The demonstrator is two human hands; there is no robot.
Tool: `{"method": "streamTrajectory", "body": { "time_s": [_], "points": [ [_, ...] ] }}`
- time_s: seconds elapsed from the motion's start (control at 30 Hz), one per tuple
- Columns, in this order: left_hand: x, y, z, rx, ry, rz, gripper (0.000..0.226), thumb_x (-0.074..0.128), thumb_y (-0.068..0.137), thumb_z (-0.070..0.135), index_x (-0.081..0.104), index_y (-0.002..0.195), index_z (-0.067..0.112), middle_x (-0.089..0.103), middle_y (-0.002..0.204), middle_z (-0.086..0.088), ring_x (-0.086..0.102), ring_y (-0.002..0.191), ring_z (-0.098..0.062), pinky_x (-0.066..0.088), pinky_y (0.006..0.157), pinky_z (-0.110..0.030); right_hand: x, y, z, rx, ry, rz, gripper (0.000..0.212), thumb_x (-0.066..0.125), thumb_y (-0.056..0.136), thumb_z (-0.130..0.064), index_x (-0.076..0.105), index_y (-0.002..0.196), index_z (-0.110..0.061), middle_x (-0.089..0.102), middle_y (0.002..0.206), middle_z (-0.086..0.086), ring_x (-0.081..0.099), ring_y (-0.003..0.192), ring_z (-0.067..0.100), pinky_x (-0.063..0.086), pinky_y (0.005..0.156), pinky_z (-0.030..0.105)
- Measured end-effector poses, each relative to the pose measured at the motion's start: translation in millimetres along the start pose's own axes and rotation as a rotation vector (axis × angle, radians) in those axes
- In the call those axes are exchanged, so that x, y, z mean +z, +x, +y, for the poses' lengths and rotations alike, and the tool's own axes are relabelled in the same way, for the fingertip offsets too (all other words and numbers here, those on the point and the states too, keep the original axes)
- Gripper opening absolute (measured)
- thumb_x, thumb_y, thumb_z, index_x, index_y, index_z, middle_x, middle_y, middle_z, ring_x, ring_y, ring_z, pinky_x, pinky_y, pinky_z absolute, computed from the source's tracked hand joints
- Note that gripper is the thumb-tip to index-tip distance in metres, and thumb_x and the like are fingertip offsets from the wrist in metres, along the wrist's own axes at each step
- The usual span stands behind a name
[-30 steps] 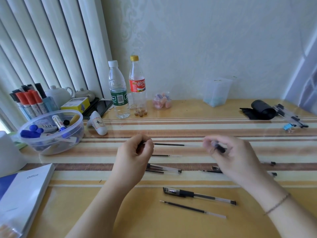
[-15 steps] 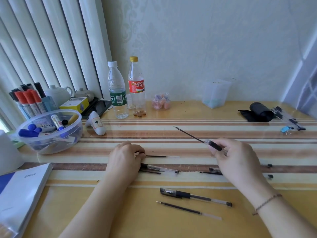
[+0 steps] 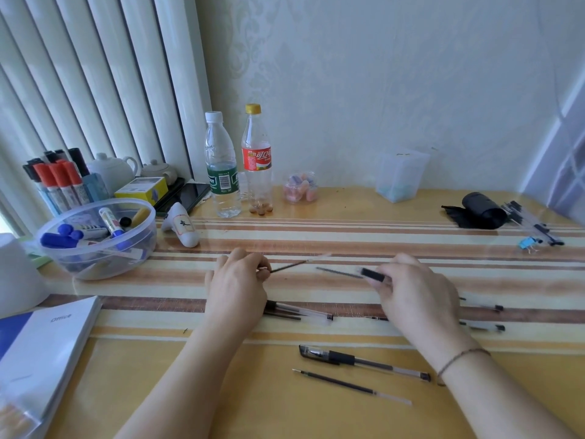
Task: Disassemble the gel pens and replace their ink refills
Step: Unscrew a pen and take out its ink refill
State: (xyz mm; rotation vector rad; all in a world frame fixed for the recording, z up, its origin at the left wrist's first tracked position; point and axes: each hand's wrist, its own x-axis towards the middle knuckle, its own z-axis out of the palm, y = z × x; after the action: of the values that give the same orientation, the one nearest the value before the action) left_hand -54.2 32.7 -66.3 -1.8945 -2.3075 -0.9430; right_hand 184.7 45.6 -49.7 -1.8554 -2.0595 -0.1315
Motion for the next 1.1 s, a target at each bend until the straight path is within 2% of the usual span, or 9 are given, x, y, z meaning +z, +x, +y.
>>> {"method": "streamTrajectory", "body": {
  "time_s": [0.07, 0.23, 0.33, 0.4, 0.47, 0.6, 0.87, 0.93, 1.1],
  "points": [
    [-0.6, -0.2, -2.0, -0.014, -0.099, 0.055, 0.016, 0.05, 0.095, 0.014, 0.064, 0.096, 0.022, 0.053, 0.096, 0.005, 0.045, 0.095, -0.024, 0.035, 0.076, -0.036, 2.2, -1.4, -11.4, -0.089, 0.008, -0.041, 0.022, 0.053, 0.091, -0.047, 0.07, 0.093, -0.034, 0.052, 0.085, -0.013, 0.054, 0.053, 0.011, 0.038, 0.042, 0.023],
    [1.3, -5.1, 2.3, 0.029, -0.131, 0.061, 0.017, 0.05, 0.094, 0.012, 0.063, 0.094, 0.023, 0.052, 0.093, 0.004, 0.045, 0.091, -0.024, 0.036, 0.076, -0.038, 6.0, -6.3, -23.4, -0.195, 0.038, -0.106, 0.025, 0.052, 0.091, -0.05, 0.07, 0.104, -0.037, 0.049, 0.082, -0.016, 0.054, 0.063, 0.014, 0.028, 0.045, 0.021],
    [3.5, -5.9, 0.3, 0.028, -0.116, 0.03, 0.017, 0.048, 0.095, 0.013, 0.062, 0.094, 0.022, 0.054, 0.095, 0.003, 0.044, 0.094, -0.024, 0.036, 0.078, -0.038, 2.4, -5.2, -19.1, -0.195, 0.052, -0.104, 0.043, 0.042, 0.086, -0.068, 0.065, 0.107, -0.039, 0.058, 0.089, -0.018, 0.06, 0.068, 0.01, 0.038, 0.049, 0.023],
    [3.6, -5.7, -1.8, 0.024, -0.127, 0.025, 0.017, 0.048, 0.095, 0.012, 0.062, 0.094, 0.022, 0.054, 0.095, 0.003, 0.044, 0.094, -0.023, 0.037, 0.079, -0.038, -4.2, -5.7, -11.7, -0.19, 0.055, -0.086, 0.061, 0.023, 0.08, -0.08, 0.063, 0.107, -0.042, 0.063, 0.079, -0.017, 0.063, 0.067, 0.006, 0.048, 0.05, 0.024],
    [3.2, -6.1, -1.8, 0.038, -0.145, 0.035, 0.017, 0.049, 0.095, 0.011, 0.063, 0.093, 0.021, 0.054, 0.092, 0.003, 0.045, 0.092, -0.023, 0.038, 0.079, -0.039, -12.9, -6.7, -4.1, -0.184, 0.072, -0.085, 0.071, 0.011, 0.08, -0.078, 0.06, 0.116, -0.042, 0.054, 0.058, -0.016, 0.056, 0.053, 0.003, 0.044, 0.042, 0.022],
    [2.8, -8.5, 2.0, 0.084, -0.161, 0.028, 0.016, 0.05, 0.094, 0.01, 0.063, 0.091, 0.02, 0.053, 0.089, 0.003, 0.044, 0.089, -0.022, 0.038, 0.078, -0.038, -18.2, -8.7, 3.1, -0.204, 0.203, -0.078, 0.054, 0.019, 0.091, -0.063, 0.048, 0.132, -0.044, 0.042, 0.042, -0.009, 0.038, 0.035, 0.006, 0.026, 0.037, 0.017],
    [4.8, -14.1, 7.6, 0.179, -0.166, 0.036, 0.016, 0.051, 0.094, 0.008, 0.064, 0.09, 0.019, 0.045, 0.081, 0.007, 0.042, 0.085, -0.021, 0.033, 0.073, -0.035, -17.7, -12.9, -0.7, -0.3, 0.25, -0.107, 0.028, 0.037, 0.097, -0.044, 0.049, 0.123, -0.046, 0.055, 0.059, -0.032, 0.052, 0.057, -0.004, 0.032, 0.041, 0.02],
    [5.1, -13.9, 6.3, 0.182, -0.17, 0.034, 0.017, 0.051, 0.094, 0.007, 0.064, 0.09, 0.018, 0.045, 0.081, 0.007, 0.042, 0.085, -0.021, 0.034, 0.073, -0.035, -16.3, -11.8, 1.8, -0.295, 0.251, -0.103, 0.027, 0.039, 0.097, -0.044, 0.052, 0.121, -0.046, 0.054, 0.05, -0.017, 0.05, 0.048, 0.004, 0.032, 0.042, 0.018],
    [5.0, -13.6, 5.4, 0.2, -0.166, 0.031, 0.017, 0.052, 0.093, 0.007, 0.064, 0.088, 0.018, 0.044, 0.08, 0.007, 0.042, 0.083, -0.022, 0.036, 0.073, -0.037, -14.9, -11.8, 1.1, -0.299, 0.242, -0.128, 0.03, 0.039, 0.097, -0.045, 0.052, 0.124, -0.047, 0.057, 0.064, -0.024, 0.055, 0.059, 0.002, 0.039, 0.049, 0.018]
  ]
}}
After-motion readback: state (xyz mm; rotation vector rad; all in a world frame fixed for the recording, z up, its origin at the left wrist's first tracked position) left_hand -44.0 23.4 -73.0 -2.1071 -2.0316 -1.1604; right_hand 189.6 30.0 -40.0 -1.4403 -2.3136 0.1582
